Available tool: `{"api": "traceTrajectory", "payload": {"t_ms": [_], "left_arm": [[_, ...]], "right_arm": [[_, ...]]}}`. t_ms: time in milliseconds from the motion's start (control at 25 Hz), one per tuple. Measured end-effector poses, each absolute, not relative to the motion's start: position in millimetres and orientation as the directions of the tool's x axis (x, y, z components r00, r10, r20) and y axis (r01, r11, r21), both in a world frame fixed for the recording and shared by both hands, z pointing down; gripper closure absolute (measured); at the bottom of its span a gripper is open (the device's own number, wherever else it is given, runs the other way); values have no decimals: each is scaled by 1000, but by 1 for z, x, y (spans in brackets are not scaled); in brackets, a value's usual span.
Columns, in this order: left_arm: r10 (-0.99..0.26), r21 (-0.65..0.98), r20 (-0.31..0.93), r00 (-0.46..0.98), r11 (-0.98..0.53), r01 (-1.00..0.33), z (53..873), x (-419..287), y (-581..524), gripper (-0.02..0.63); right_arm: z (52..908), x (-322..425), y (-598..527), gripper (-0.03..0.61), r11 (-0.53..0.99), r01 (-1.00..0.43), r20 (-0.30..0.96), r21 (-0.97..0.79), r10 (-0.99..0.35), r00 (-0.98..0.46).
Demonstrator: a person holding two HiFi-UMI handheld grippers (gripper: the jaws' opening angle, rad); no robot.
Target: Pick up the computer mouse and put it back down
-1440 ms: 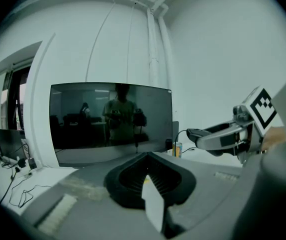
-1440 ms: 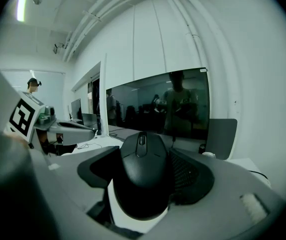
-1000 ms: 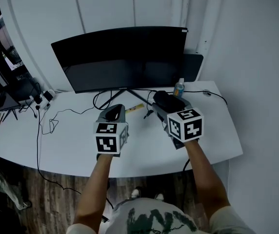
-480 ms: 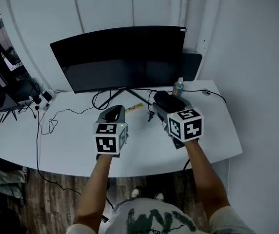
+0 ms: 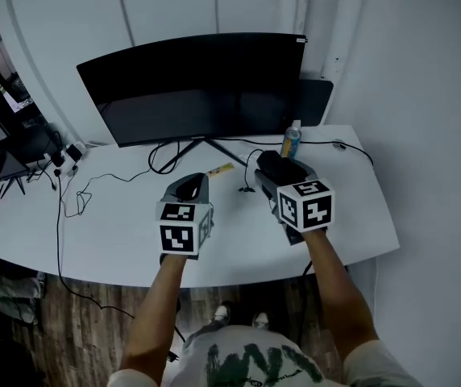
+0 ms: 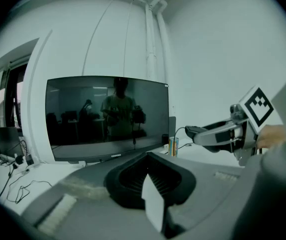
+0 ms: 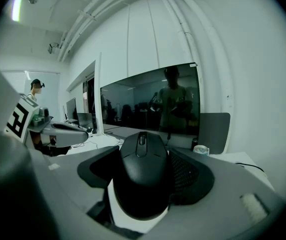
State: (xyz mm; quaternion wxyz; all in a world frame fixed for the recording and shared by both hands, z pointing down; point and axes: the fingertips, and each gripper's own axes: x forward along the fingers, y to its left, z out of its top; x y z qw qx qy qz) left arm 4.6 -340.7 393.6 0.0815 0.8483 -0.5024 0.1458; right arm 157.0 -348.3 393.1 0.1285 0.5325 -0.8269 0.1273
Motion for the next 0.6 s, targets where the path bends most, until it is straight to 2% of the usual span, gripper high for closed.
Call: {"api": "traceTrajectory", "payload": {"t_ms": [600], "left_arm": [[-808,25,356,469,-493,-869,417,43,-324,611]], "right_arm": [[468,191,-334,264,376,-919,479,-116,-789,-383]]}}
